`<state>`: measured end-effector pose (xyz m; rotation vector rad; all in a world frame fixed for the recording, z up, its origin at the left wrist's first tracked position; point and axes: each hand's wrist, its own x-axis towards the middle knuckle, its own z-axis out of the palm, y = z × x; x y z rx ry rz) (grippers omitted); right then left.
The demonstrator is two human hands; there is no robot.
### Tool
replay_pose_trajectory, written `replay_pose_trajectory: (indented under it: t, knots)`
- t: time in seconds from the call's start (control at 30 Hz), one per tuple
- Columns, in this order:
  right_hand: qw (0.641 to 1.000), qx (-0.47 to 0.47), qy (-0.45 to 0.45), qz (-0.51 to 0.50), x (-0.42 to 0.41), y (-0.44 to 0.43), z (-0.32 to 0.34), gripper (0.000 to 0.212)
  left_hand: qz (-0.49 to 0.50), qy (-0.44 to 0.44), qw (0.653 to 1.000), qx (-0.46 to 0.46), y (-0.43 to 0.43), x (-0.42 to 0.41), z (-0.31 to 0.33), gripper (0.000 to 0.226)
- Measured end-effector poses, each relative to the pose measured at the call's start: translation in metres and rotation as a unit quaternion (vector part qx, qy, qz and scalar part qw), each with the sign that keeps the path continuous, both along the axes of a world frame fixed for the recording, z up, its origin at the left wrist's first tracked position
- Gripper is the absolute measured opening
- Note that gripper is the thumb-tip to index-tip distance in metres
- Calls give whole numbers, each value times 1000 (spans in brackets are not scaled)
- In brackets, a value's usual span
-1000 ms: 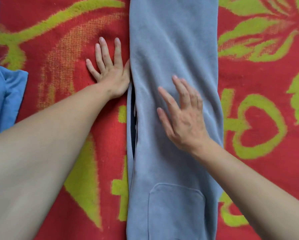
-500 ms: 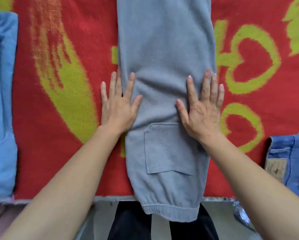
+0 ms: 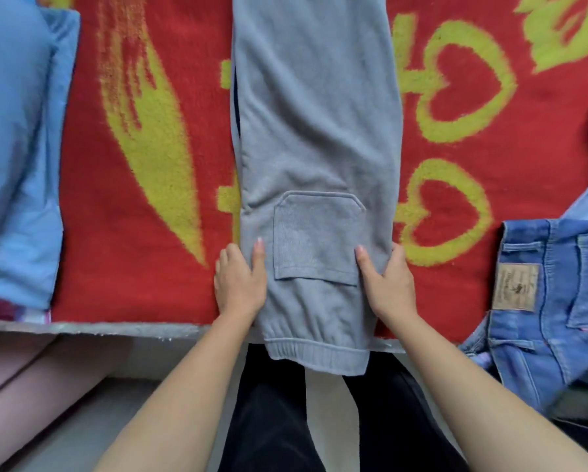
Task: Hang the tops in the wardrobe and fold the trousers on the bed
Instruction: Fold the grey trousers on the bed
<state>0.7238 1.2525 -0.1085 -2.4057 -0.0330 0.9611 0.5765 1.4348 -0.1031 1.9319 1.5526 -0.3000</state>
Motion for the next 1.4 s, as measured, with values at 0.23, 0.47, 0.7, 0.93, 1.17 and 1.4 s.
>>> replay_pose_trajectory:
  t: [0.23,0.47,0.7,0.93,1.17,1.4]
  knots:
    - [986,45,146,-72,-45,-40,16,39,219,-97,933,-268,-69,-45,22,35]
    - [982,84,167,-28,-69,-73,27,39,140,-124,937,-295,-75,-70,25,37]
    - [949,162,216,-162,-116,-80,65,61,218,-256,868,-365,-88,-119,78,46]
    - [929,127,281,-204,-171,-110,94,66,245,-208,878,-354,-120,-164,97,42]
    - [926,120,298,-197,-154,-108,107,31,319,-218,826,-411,-123,-164,97,18]
    - [917,210,287,-180,-69,-27,144,21,343,-298,828,-328,-50,-72,125,39]
